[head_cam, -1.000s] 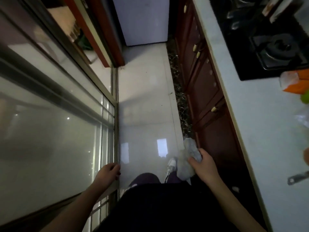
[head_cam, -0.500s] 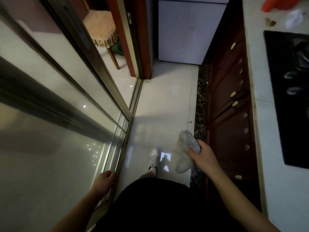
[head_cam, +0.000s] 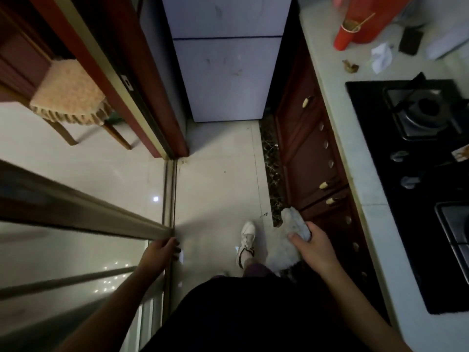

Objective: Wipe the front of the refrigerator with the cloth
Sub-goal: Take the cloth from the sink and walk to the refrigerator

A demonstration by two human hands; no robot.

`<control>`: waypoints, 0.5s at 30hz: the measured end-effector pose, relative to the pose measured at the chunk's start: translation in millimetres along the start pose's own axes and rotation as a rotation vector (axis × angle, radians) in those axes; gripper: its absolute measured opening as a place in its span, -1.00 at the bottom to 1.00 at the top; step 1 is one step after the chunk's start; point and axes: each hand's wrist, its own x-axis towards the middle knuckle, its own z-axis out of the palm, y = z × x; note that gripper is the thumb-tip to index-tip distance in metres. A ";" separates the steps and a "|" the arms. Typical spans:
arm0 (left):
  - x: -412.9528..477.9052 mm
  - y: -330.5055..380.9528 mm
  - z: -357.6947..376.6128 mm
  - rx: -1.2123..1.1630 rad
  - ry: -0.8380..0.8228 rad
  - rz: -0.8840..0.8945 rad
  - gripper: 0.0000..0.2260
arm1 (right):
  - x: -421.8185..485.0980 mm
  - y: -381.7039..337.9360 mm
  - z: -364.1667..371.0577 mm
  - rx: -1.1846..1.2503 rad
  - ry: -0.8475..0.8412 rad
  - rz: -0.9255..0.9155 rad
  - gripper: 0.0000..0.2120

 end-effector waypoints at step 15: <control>117.7 127.6 -26.4 -0.034 0.168 -0.244 -0.77 | 245.6 -207.6 15.9 -0.083 -0.228 -0.170 -0.88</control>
